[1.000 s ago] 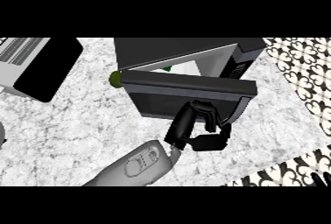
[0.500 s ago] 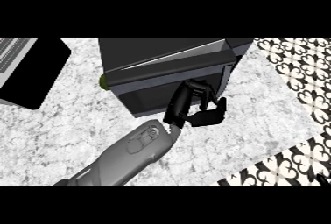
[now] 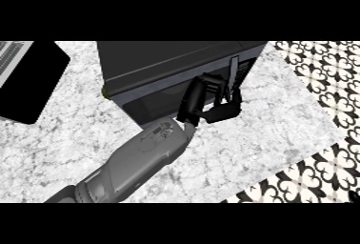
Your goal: Pick up the milk, place it into the microwave and close the microwave
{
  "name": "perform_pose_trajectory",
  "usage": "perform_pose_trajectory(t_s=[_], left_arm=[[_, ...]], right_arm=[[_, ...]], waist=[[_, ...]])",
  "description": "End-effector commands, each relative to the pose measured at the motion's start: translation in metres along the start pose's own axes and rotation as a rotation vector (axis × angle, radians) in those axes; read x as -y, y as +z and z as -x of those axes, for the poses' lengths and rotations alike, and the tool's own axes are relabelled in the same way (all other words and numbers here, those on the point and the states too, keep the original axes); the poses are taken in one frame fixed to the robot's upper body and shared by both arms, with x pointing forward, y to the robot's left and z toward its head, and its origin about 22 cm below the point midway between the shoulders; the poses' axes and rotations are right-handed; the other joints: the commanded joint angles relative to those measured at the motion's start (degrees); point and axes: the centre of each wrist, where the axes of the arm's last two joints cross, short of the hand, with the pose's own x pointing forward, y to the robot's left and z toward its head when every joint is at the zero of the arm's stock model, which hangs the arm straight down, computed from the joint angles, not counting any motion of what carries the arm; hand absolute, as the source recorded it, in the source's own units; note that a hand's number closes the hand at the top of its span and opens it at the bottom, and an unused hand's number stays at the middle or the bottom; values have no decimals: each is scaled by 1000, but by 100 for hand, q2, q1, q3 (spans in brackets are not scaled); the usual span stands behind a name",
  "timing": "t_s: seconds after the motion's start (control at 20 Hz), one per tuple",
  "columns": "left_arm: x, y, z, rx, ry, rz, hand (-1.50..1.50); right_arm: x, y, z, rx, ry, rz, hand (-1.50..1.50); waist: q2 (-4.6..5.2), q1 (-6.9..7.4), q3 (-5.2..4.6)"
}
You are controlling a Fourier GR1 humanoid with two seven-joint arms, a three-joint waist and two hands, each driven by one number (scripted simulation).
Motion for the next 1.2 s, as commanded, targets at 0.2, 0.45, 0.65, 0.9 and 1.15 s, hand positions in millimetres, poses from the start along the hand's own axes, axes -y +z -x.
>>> perform_pose_trajectory(t_s=[0.2,0.45,0.65,0.9,1.15], left_arm=[[-6,-14,-4,23,13,-35,150],[-5,-15,-3,37,13,-39,150],[-6,-17,-1,42,7,-44,150],[-7,-18,-1,52,20,-56,150],[-7,-19,0,47,19,-64,150]], right_arm=[[1,-12,-12,59,-12,-69,-150],[-2,-10,-14,46,-58,-72,-150],[-2,-10,-17,44,-77,-70,-150],[-2,-11,-24,19,-72,-89,-150],[-2,-12,-27,25,-89,-95,-150]], waist=[[31,-152,6],[47,-229,19],[54,-199,24],[34,-261,9],[50,-323,25]])
